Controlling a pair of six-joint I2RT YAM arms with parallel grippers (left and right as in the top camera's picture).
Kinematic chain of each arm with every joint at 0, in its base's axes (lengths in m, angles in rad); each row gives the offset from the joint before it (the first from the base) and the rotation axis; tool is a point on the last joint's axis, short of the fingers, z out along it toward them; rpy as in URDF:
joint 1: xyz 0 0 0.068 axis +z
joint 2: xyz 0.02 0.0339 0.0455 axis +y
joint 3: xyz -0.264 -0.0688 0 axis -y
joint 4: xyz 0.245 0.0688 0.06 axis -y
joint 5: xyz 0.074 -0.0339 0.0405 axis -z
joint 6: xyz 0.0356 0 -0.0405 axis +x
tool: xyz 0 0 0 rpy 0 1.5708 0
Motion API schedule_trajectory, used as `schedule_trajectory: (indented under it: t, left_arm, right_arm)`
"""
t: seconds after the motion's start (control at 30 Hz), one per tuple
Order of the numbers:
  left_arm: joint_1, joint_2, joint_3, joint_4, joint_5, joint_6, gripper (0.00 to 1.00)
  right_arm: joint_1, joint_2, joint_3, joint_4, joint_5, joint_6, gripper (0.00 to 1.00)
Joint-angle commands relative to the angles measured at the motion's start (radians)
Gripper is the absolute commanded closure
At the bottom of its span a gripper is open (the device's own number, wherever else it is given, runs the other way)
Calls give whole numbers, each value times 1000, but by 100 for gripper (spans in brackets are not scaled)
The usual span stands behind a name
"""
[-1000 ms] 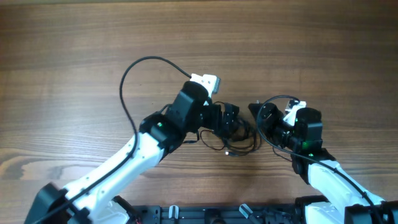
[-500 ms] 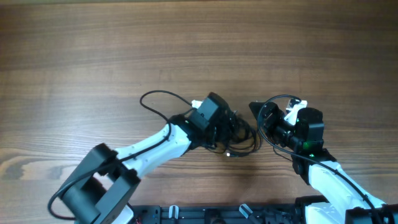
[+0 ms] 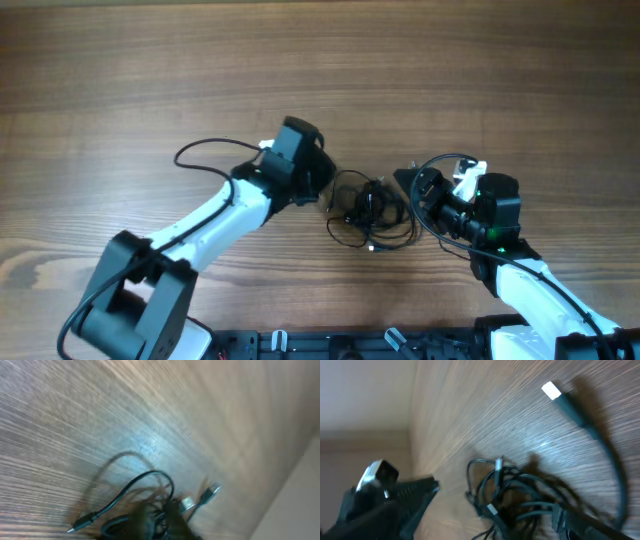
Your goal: Untangle cables
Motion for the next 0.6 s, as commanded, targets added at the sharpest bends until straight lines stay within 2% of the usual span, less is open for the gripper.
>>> schedule_trajectory:
  t: [0.0,0.03,0.13,0.17,0.2,0.3,0.33,0.47,0.53,0.57]
  left_arm:
    - [-8,-13,2,-1,2,-27,37]
    - [-35,-13,2,12,16,67,18]
    - [-109,-13,2,44,18,335,0]
    - [-141,-11,2,39,-1,385,0]
    - [-164,-6,2,28,-36,396,1]
    - [-198,45,2,45,-88,388,27]
    - [-199,67,2,58,-87,383,31]
    - [-195,142,2,156,-50,365,33]
    - [-195,158,2,194,-52,361,42]
    - [-195,169,2,203,-51,357,43]
  right_arm:
    - [-5,-13,6,16,-117,5,0]
    - [-5,-13,6,16,-115,4,0]
    - [-5,-13,6,16,-105,4,0]
    - [-5,-13,6,17,-97,3,0]
    - [-8,-13,6,16,-89,2,0]
    - [-47,-13,6,12,-93,0,0]
    - [-64,-13,6,9,-105,0,0]
    - [-116,-13,6,-14,-171,0,0]
    - [-116,-13,6,-14,-187,-1,0]
    - [-116,-13,6,-14,-193,-2,0]
